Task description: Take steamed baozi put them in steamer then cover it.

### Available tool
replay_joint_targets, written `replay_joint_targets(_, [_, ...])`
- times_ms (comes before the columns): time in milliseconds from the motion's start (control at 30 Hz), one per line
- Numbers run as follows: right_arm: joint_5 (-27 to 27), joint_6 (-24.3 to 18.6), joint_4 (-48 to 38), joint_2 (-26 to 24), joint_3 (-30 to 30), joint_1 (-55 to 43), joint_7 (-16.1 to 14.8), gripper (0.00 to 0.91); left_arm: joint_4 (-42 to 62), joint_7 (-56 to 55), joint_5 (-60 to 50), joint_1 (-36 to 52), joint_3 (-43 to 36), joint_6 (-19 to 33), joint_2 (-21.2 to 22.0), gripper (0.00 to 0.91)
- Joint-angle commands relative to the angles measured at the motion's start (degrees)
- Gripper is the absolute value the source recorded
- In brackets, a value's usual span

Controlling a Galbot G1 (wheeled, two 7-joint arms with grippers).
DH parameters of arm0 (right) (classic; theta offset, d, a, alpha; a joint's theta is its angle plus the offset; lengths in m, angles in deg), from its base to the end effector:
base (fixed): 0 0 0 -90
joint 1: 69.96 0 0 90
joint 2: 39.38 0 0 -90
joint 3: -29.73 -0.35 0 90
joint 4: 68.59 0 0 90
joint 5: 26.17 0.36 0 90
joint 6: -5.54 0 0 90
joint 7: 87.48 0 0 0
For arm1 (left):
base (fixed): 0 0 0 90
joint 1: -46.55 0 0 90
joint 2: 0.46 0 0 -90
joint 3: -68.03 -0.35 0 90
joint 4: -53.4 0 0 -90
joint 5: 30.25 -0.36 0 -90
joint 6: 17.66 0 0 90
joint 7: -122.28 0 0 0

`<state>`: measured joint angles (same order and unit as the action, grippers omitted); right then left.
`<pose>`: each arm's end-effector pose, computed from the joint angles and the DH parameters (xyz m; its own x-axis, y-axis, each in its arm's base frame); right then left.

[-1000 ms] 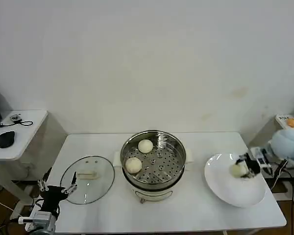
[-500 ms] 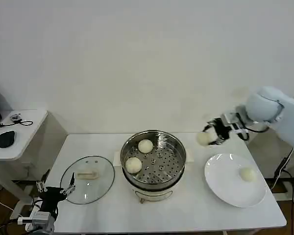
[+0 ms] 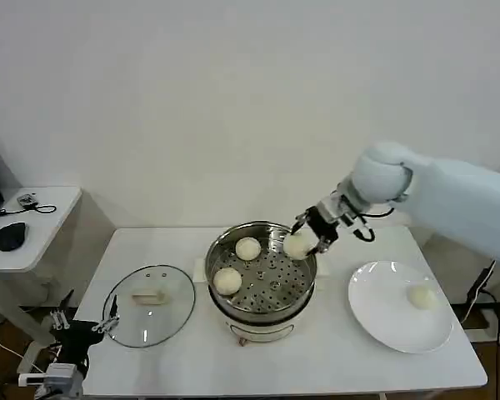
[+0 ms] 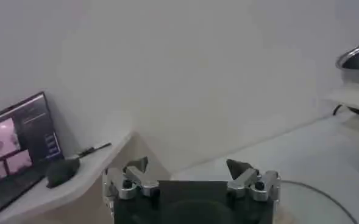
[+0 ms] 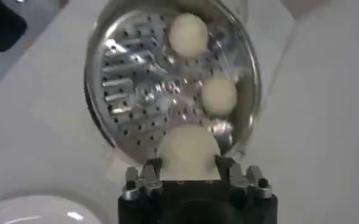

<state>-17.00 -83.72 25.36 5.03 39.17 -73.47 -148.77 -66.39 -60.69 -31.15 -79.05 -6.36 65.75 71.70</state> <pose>0.4834 0.0156 -0.0294 -0.1700 -0.3438 0.9235 -0.6741 -0.6430 -0.3635 0.1648 0.1325 -0.2867 -0.9784 -0.1634 0.1266 -0.0968 0.9033 0.4180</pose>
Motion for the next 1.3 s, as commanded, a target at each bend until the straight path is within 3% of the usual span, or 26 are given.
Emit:
replay_joint_targets(33, [-3.71,-9.94,1.74,3.83,3.85,-0.18,-0.35,0.625,-0.31,0.20,2.11,0.07,1.75,-0.76,-0.55,0.907])
replay_joint_targets(167, [-4.40,-11.44,0.66,5.61,4.26,1.46,1.94,0.625,-0.55,0.22,2.16,-0.12,2.17,-0.70,-0.45,0.907])
replay_joint_targets(467, [-12.00,-16.27,-3.55,9.18,3.53,3.74,3.26,0.625,-0.81,0.21,2.49,-0.74,3.52,-0.38,-0.34,0.907])
replay_joint_targets(1300, [-9.32,-17.57,-1.38,10.84,6.67,2.81,1.03,0.625,-0.47,0.19,2.68,-0.17,4.01,-0.32,-0.35,0.907])
